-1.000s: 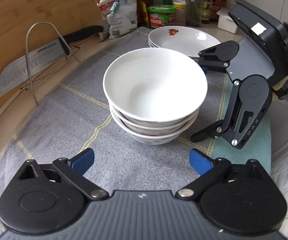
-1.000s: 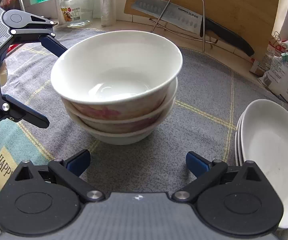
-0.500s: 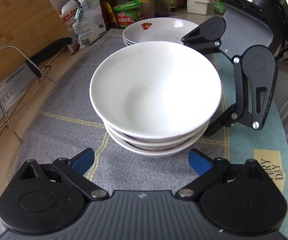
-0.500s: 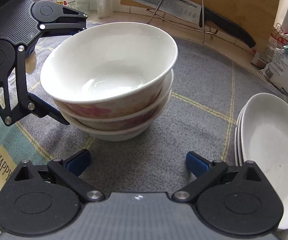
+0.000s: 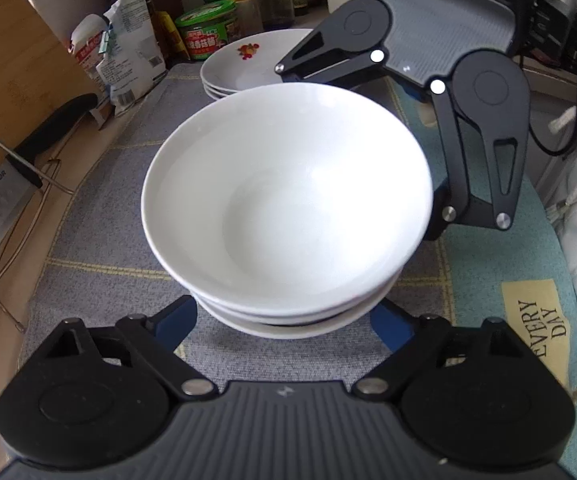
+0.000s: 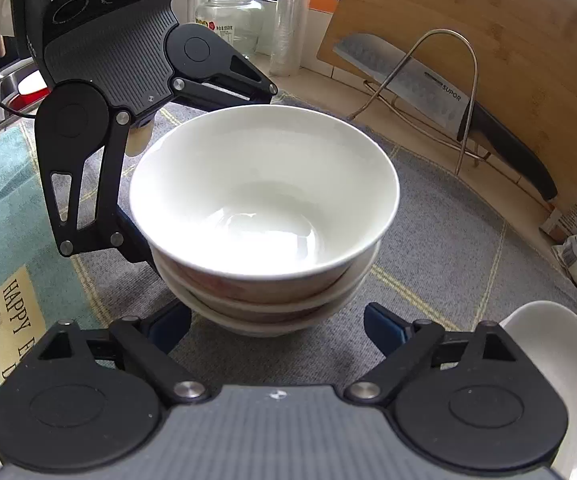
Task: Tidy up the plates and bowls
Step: 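Grasp the bowl stack between both tools and lift it off the towel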
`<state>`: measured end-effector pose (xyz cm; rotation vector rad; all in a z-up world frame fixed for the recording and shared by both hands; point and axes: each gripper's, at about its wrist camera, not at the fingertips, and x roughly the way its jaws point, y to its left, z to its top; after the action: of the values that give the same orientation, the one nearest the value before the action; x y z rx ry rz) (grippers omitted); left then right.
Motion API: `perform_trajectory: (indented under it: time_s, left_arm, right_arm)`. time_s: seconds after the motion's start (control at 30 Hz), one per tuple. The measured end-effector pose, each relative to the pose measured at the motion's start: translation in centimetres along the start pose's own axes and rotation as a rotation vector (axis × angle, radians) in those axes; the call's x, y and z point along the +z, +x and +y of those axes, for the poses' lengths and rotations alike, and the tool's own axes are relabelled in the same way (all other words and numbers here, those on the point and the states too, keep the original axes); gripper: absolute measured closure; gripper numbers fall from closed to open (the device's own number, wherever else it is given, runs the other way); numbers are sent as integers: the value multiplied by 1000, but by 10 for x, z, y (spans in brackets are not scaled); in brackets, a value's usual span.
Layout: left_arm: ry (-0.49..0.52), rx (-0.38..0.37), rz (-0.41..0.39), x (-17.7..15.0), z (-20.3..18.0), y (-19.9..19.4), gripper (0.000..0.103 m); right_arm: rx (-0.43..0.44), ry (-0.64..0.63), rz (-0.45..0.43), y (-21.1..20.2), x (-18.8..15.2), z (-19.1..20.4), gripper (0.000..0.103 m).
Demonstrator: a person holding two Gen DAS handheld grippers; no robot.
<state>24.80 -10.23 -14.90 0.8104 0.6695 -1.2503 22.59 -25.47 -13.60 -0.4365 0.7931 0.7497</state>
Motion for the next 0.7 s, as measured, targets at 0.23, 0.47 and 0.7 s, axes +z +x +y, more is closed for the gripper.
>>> perform_trajectory:
  time_s: [0.23, 0.47, 0.7]
  left_arm:
    - [46, -77, -4, 5, 3, 6, 14]
    - [13, -125, -31, 8, 9, 5, 14]
    - [52, -153, -39, 7, 16, 4, 14]
  right_arm:
    - [67, -89, -19, 1, 1, -4, 13]
    - [95, -89, -10, 0, 1, -5, 13]
    - [112, -59, 0, 2, 5, -12, 12]
